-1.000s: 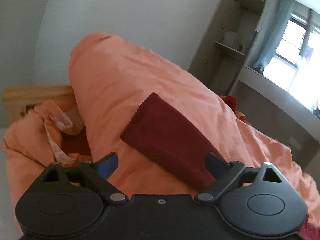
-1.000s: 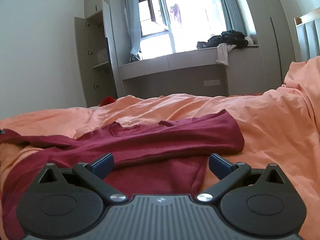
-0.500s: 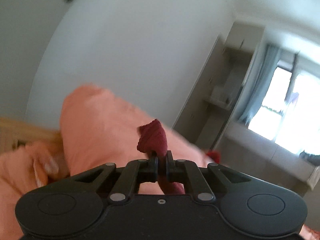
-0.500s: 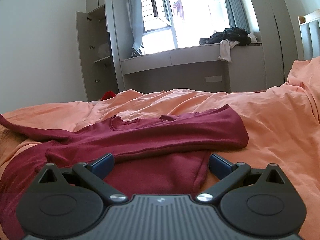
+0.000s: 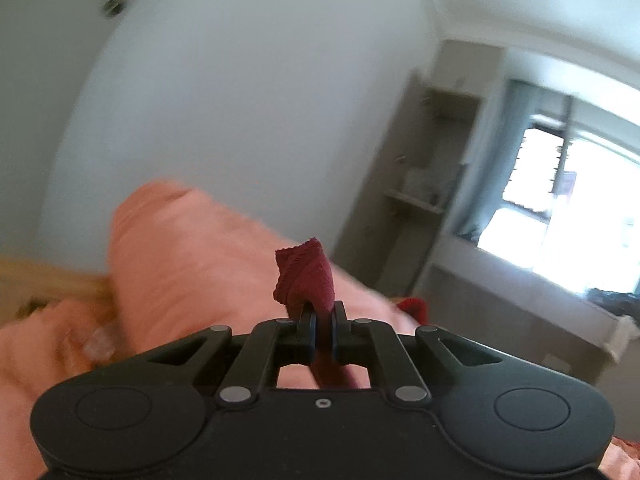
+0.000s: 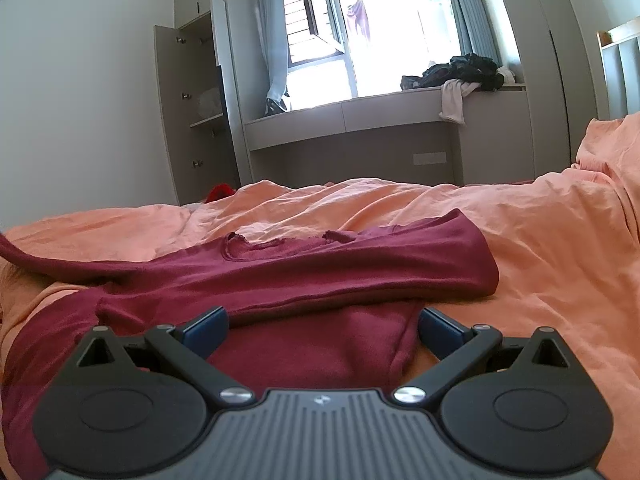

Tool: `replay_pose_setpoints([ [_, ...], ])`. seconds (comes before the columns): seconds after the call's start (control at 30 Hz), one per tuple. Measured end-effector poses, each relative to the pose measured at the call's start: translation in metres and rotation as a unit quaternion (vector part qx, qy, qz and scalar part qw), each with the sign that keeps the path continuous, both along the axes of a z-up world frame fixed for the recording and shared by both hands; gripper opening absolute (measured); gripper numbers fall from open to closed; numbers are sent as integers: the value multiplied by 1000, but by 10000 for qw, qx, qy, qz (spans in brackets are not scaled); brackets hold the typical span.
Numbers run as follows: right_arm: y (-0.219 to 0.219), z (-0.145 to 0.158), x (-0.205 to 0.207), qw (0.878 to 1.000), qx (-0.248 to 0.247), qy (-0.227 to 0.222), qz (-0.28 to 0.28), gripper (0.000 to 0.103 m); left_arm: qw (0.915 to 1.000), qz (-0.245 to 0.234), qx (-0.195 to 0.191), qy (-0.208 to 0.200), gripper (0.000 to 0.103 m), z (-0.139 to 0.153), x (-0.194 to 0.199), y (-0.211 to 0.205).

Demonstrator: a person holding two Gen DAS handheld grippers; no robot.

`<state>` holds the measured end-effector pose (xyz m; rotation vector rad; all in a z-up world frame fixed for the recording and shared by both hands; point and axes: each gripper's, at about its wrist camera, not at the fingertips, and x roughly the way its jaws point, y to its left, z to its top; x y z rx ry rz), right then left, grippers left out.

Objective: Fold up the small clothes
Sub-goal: 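Grasp the other sleeve cuff with the left gripper and fold it across the body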

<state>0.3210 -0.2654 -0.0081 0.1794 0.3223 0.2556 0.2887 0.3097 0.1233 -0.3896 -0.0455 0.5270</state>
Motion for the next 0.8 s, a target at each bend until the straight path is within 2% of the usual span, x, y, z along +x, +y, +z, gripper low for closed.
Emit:
replay_pose_setpoints([
  [0.1, -1, 1, -2, 10000, 48, -54, 11, 103, 9972, -435, 537, -282, 7, 26, 5, -34],
  [0.2, -1, 4, -6, 9998, 85, -145, 43, 103, 9885, -998, 998, -542, 7, 46, 9, -75],
  [0.3, -2, 7, -10, 9997, 117, -229, 54, 103, 9730, -1647, 1435, -741, 7, 57, 12, -126],
  [0.4, -4, 11, -14, 9994, 153, -305, 37, 103, 9529, -2256, 1849, -824, 8, 55, 13, -181],
  [0.57, -9, 15, -16, 9990, 206, -396, -98, 103, 9192, -3189, 2203, -695, 8, 25, 12, -267],
  [0.7, -16, 16, -16, 9985, 278, -413, -239, 103, 8900, -3949, 2261, -290, 8, -19, 16, -320],
  [0.8, -21, 16, -16, 9981, 320, -411, -321, 103, 8675, -4349, 2413, 108, 8, -51, 16, -355],
])
